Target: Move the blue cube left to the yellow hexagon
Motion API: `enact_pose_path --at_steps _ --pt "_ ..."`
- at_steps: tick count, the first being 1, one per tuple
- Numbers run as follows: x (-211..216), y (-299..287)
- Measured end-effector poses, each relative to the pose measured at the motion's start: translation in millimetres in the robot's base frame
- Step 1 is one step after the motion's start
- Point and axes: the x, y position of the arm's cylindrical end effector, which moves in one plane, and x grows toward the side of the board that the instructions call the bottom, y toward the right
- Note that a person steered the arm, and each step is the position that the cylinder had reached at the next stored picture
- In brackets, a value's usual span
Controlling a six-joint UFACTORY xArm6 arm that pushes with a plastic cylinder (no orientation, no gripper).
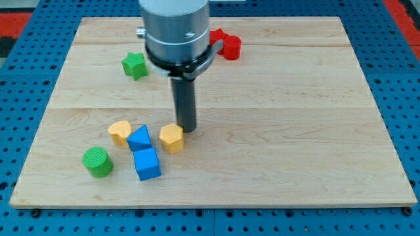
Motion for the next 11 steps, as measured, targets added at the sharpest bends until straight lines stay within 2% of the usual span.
enact_pose_path --at_steps 1,3,4,5,6,7,9,10,11 --pt "23 -5" --pt "34 -5" --pt "63 17" --pt "118 22" --pt "123 19" --pt "122 -18" --pt "95 -53" --pt "89 -52" --pt "88 -24"
